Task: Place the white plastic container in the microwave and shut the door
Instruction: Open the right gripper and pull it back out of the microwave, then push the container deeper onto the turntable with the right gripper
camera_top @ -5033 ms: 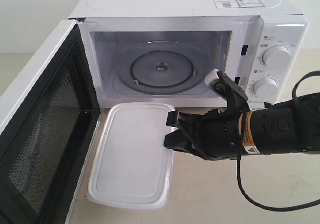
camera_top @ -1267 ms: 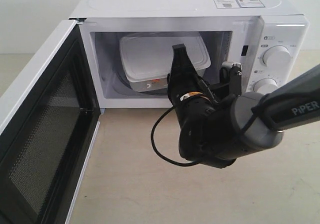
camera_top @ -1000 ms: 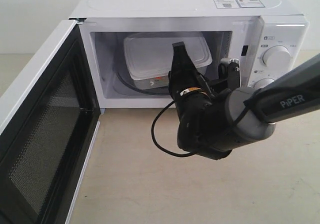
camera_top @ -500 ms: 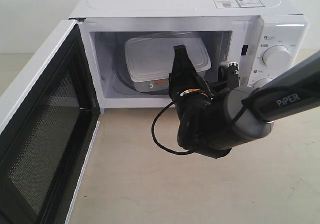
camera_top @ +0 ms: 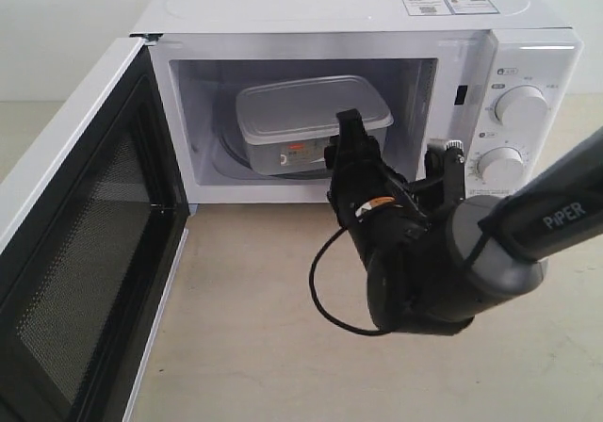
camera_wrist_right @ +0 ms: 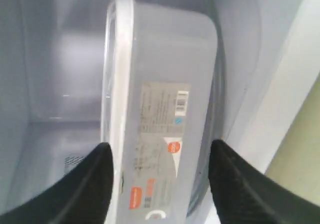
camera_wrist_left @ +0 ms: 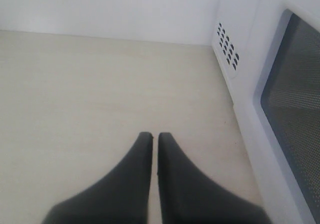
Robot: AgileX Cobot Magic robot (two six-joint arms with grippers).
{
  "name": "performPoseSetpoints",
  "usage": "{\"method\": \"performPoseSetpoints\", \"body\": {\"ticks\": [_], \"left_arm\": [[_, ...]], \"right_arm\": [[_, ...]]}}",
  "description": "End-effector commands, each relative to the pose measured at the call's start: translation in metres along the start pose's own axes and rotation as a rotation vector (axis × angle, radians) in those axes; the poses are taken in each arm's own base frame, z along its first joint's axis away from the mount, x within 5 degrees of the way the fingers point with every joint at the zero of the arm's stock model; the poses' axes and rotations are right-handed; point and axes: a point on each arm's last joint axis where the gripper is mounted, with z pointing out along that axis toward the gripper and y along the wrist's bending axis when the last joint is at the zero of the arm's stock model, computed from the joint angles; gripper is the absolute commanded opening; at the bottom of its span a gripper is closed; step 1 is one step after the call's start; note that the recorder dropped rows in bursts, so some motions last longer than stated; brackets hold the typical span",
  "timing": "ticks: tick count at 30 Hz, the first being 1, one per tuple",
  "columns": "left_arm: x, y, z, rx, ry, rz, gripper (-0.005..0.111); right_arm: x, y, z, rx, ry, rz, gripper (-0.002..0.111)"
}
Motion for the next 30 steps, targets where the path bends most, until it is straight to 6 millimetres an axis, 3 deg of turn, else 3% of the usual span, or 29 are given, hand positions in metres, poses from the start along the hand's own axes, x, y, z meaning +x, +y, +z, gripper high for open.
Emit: {"method": "performPoseSetpoints", "body": {"ticks": [1, 5, 8, 15, 22, 26, 30], "left_arm": [[0.000, 0.000, 0.000, 0.000, -0.003, -0.010, 0.004], [0.000, 0.000, 0.000, 0.000, -0.003, -0.010, 0.004], [0.000, 0.000, 0.000, 0.000, -0.003, -0.010, 0.004], [0.000, 0.000, 0.000, 0.000, -0.003, -0.010, 0.004], [0.000, 0.000, 0.000, 0.000, -0.003, -0.010, 0.004], [0.000, 0.000, 0.000, 0.000, -0.003, -0.010, 0.004], [0.000, 0.000, 0.000, 0.000, -0.003, -0.010, 0.004]], "right_arm": [[-0.007, 0.002, -0.018, -0.186, 0.056, -0.014, 0.051], [-0.007, -0.019, -0.036, -0.143, 0.185, -0.036, 0.051], [-0.007, -0.023, -0.047, -0.132, 0.250, -0.076, 0.051], [-0.008, -0.014, -0.067, -0.201, 0.350, -0.293, 0.051], [0.000, 0.033, -0.092, -0.546, 0.400, -0.914, 0.051], [-0.006, 0.051, -0.100, -0.493, 0.415, -1.405, 0.051], [-0.016, 0.074, -0.103, -0.302, 0.517, -1.637, 0.051]]}}
